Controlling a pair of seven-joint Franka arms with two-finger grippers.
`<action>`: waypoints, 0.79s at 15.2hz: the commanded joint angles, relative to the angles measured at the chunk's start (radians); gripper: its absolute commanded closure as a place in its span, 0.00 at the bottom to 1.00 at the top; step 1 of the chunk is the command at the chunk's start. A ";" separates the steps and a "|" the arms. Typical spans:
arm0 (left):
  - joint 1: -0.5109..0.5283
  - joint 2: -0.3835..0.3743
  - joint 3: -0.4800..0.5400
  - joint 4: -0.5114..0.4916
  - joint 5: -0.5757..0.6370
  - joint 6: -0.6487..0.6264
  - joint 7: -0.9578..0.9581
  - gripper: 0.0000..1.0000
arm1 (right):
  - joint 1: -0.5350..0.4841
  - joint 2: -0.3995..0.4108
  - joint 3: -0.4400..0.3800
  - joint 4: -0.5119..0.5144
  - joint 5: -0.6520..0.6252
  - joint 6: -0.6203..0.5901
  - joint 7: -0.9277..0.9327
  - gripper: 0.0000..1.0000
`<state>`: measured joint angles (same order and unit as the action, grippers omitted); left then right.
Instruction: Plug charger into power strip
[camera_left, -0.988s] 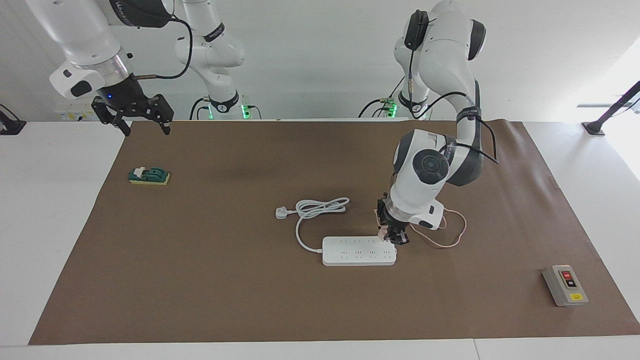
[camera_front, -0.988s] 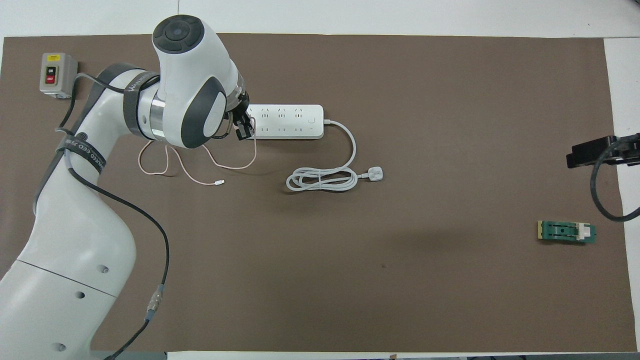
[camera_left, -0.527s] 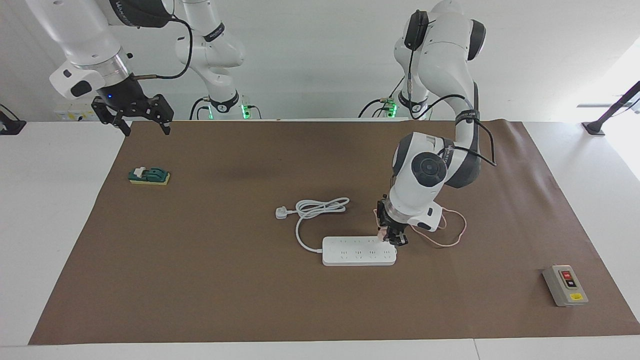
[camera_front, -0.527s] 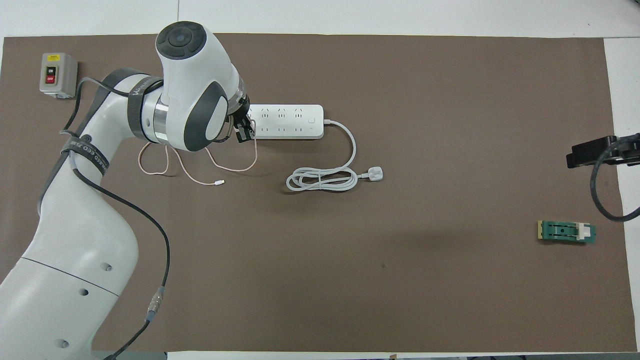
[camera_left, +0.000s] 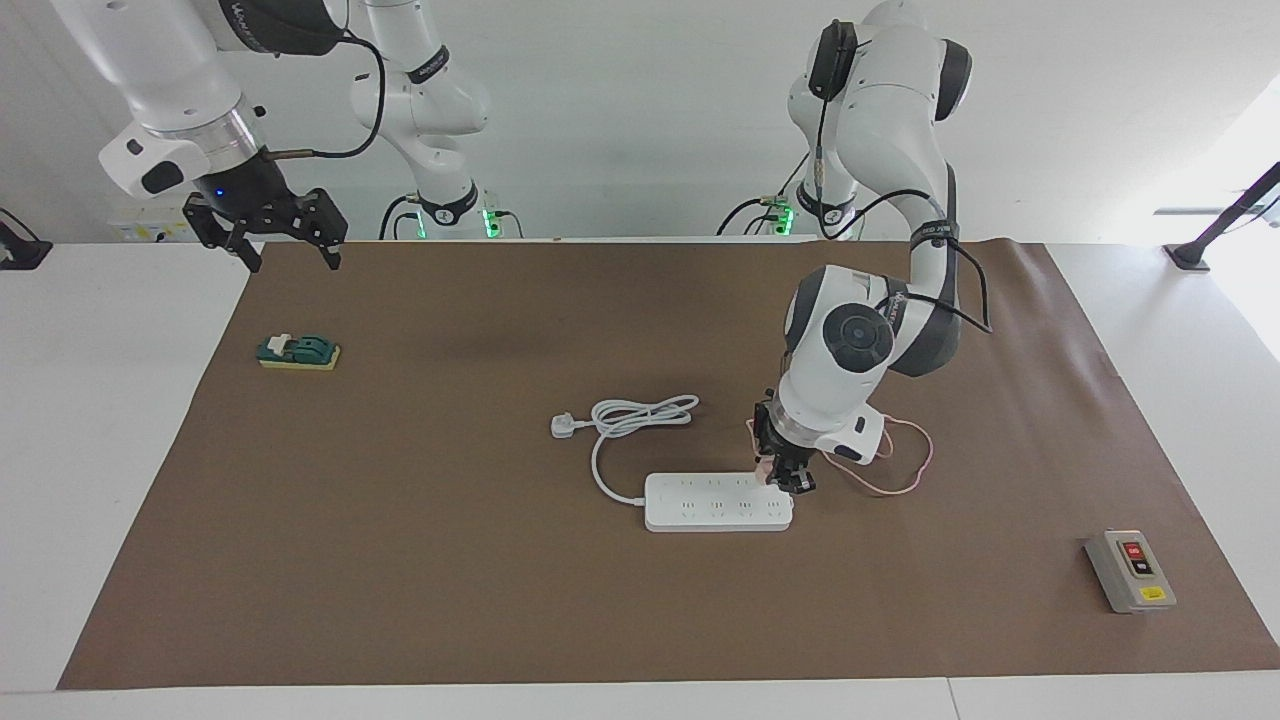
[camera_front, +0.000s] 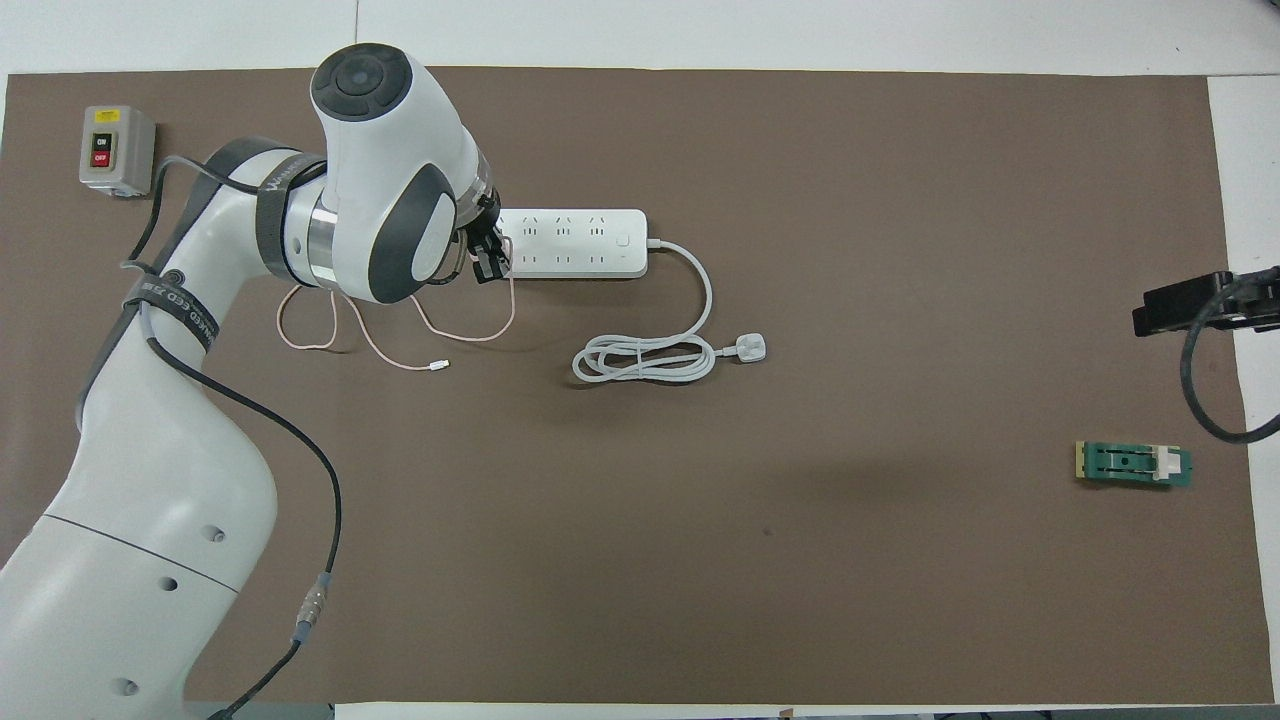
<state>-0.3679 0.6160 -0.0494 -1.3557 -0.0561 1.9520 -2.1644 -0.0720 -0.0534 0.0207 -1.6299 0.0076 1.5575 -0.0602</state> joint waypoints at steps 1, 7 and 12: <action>0.004 -0.007 0.002 -0.034 -0.001 0.031 0.023 1.00 | -0.012 -0.020 0.008 -0.021 0.017 -0.008 0.011 0.00; 0.006 -0.007 0.003 -0.060 0.001 0.051 0.040 1.00 | -0.014 -0.020 0.007 -0.021 0.017 -0.010 0.011 0.00; 0.006 -0.004 0.003 -0.069 0.012 0.059 0.129 1.00 | -0.012 -0.020 0.007 -0.019 0.017 -0.010 0.011 0.00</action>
<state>-0.3666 0.6119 -0.0493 -1.3656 -0.0552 1.9685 -2.0968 -0.0720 -0.0534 0.0207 -1.6299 0.0076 1.5575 -0.0602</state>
